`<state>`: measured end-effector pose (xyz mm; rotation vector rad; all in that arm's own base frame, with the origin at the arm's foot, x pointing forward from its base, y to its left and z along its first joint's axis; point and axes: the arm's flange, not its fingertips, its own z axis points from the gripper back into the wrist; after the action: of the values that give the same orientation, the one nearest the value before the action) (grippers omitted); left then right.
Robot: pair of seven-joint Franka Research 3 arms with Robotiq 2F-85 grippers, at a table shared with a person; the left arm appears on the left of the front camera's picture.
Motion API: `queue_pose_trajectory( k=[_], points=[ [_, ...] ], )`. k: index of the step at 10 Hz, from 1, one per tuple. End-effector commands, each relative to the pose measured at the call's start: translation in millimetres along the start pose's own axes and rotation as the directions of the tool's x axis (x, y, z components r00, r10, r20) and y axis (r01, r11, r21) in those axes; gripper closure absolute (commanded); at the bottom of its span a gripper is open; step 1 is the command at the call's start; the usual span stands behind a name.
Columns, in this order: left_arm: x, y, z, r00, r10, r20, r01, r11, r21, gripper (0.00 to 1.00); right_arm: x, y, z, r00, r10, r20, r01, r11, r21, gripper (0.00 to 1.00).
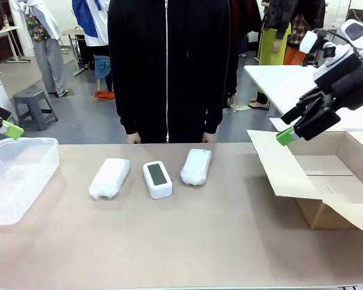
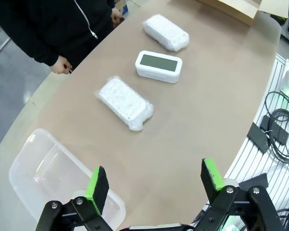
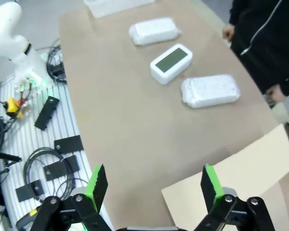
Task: Separate and place wrapped and unwrapped clocks.
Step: Pick up the Digital clock indicated by the person.
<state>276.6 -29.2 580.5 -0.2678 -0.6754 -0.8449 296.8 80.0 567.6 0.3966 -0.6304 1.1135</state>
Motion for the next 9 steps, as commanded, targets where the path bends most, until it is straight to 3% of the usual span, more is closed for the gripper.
queue_pose_trajectory(
  k=[1, 6, 7, 9],
  points=[
    [-61.8, -22.2, -42.0, 0.998, -0.022, 0.067, 0.023, 0.999, -0.024, 0.00, -22.3, -0.2, -17.3, 0.997, 0.038, 0.069, -0.039, 0.999, 0.018, 0.00],
    [-55.5, -28.5, -50.9, 0.999, -0.029, 0.024, 0.030, 0.998, -0.054, 0.00, -15.2, -3.8, -36.3, 0.994, 0.022, 0.106, -0.018, 0.999, -0.041, 0.00],
    [-5.1, 15.7, -4.8, 1.000, -0.005, 0.027, 0.006, 1.000, -0.014, 0.00, -3.2, -17.6, -8.1, 0.997, 0.019, 0.075, -0.020, 1.000, 0.008, 0.00],
    [-5.1, 15.7, -4.8, 1.000, -0.005, 0.027, 0.006, 1.000, -0.014, 0.00, -3.2, -17.6, -8.1, 0.997, 0.019, 0.075, -0.020, 1.000, 0.008, 0.00]
  ],
)
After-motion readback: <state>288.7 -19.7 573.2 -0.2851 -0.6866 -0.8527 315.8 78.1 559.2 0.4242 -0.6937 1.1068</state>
